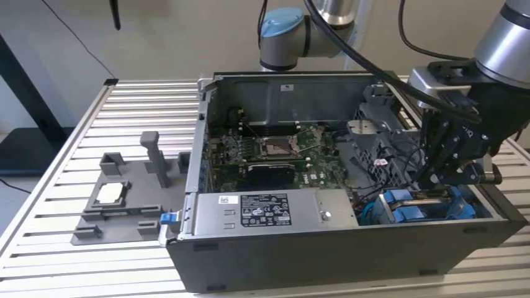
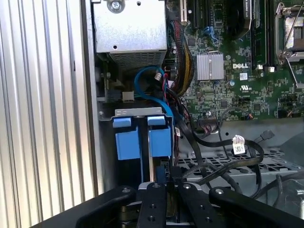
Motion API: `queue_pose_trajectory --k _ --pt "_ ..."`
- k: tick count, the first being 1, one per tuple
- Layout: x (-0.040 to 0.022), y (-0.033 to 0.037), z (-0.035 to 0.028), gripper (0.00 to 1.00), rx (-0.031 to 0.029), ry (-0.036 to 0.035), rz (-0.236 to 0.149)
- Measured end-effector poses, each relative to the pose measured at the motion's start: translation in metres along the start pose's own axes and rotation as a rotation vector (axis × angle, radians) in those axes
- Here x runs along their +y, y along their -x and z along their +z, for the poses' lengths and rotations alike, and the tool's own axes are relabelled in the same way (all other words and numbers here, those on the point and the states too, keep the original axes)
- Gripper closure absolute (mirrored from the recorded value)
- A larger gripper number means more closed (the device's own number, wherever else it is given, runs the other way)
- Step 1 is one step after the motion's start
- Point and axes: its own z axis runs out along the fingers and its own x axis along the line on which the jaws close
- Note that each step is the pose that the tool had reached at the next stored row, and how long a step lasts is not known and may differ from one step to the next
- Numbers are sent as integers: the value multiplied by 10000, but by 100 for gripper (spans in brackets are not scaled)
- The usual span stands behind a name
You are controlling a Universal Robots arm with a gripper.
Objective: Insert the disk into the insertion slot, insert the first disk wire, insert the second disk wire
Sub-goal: 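Insert the second disk wire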
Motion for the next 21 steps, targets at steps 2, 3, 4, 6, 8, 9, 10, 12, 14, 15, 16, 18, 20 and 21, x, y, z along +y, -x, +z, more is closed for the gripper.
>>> queue_pose_trajectory --k 2,3,4,6,8,9,10,12,14,15,16,18,20,21 --pt "-1 0 5 84 1 -15 -1" --pt "-1 1 8 84 1 -23 -1" --pt "-1 1 12 84 0 -32 -2" --pt "-1 2 22 84 -1 -52 -3" --pt "-2 4 37 84 -1 -61 -3" --pt "-2 6 43 84 -2 -64 -3" --pt "-2 8 49 84 -3 -69 -3" --pt "-3 14 57 84 -4 -77 -3" --pt "-3 19 60 84 -5 -81 -3" --pt "-3 20 62 84 -4 -81 -3" --pt "-3 20 63 84 -3 -82 -3" --pt "-5 21 65 84 -1 -85 -4" --pt "-6 21 70 84 -3 -91 -4" --pt "-7 21 73 84 -5 -95 -4"
